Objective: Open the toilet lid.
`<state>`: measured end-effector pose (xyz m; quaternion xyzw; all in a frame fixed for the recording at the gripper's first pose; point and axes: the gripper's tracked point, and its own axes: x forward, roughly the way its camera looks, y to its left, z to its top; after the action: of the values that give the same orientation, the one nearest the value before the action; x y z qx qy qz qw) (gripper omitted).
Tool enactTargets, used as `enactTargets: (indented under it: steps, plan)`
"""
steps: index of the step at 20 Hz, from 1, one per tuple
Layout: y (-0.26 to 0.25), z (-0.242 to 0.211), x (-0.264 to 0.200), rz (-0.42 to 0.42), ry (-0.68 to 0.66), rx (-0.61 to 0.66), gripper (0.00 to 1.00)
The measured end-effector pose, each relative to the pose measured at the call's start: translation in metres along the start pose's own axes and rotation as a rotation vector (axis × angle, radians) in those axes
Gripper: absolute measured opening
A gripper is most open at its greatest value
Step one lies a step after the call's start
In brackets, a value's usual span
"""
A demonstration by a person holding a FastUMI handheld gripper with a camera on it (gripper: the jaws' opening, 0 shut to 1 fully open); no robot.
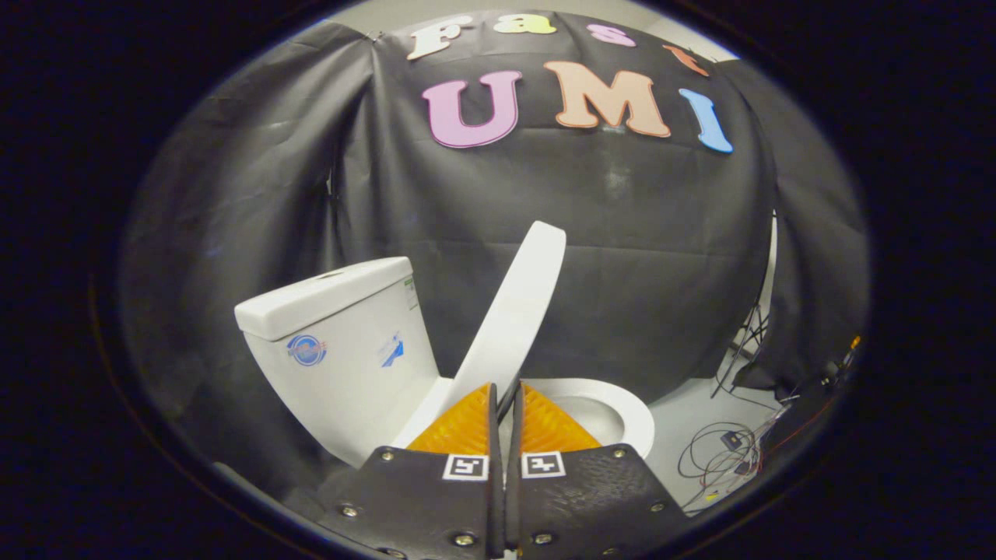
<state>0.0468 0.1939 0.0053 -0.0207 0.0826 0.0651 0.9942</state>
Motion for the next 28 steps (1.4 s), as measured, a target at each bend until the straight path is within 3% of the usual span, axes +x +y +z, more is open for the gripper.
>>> enactTargets:
  steps: [28]
  plan:
    - [0.111,0.031,0.004,0.152,-0.116,-0.077,0.02]
